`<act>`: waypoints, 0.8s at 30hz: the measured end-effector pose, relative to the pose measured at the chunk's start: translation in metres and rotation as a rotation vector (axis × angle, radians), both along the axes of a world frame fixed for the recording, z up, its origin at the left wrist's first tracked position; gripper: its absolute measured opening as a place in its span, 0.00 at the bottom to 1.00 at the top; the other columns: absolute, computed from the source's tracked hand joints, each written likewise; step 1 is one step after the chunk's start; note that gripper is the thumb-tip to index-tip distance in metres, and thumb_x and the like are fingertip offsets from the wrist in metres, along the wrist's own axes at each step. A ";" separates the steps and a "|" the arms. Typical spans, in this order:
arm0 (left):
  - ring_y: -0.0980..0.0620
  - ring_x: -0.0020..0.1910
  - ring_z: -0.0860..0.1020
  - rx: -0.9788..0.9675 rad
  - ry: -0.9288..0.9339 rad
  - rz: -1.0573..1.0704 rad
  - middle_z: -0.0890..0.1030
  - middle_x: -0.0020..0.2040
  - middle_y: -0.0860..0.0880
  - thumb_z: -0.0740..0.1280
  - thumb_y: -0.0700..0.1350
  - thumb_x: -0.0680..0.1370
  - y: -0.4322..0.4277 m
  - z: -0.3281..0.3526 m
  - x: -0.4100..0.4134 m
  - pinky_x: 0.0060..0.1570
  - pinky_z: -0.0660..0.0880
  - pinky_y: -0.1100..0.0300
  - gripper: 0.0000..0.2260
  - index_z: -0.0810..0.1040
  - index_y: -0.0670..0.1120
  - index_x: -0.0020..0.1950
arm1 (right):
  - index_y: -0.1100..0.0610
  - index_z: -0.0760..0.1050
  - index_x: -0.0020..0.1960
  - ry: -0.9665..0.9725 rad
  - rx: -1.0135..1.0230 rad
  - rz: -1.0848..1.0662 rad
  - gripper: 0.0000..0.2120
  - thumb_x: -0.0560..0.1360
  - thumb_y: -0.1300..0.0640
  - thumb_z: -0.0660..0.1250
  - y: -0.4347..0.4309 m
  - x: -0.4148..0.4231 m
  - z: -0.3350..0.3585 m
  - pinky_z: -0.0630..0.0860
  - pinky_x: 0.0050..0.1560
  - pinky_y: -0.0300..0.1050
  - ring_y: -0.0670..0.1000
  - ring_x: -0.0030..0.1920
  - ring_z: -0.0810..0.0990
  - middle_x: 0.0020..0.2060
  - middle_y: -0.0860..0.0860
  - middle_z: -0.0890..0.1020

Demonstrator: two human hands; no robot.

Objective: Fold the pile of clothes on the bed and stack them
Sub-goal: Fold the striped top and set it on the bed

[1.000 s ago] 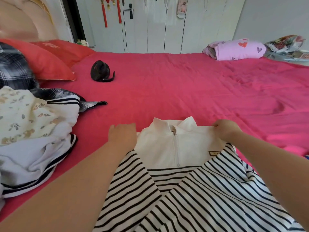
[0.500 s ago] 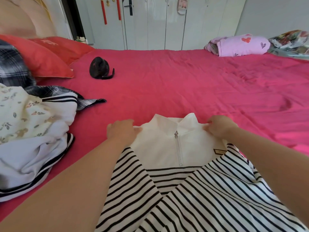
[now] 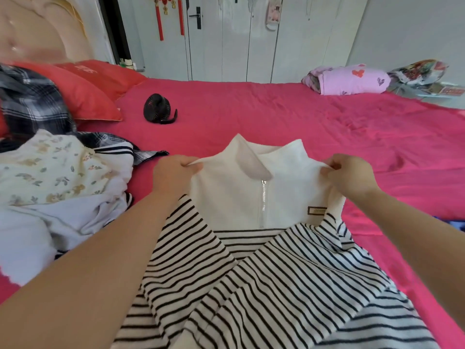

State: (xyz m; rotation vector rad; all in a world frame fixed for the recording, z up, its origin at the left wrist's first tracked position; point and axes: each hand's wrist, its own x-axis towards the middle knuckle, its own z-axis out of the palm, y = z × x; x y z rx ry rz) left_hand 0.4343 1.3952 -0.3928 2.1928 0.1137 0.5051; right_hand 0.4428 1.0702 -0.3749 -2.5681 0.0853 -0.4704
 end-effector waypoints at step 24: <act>0.55 0.66 0.63 0.866 0.195 -0.564 0.67 0.66 0.59 0.66 0.55 0.73 -0.009 -0.059 -0.333 0.64 0.52 0.60 0.29 0.61 0.61 0.72 | 0.44 0.63 0.70 0.302 -0.347 0.363 0.32 0.69 0.49 0.70 -0.010 -0.358 -0.063 0.64 0.64 0.41 0.49 0.63 0.69 0.62 0.42 0.71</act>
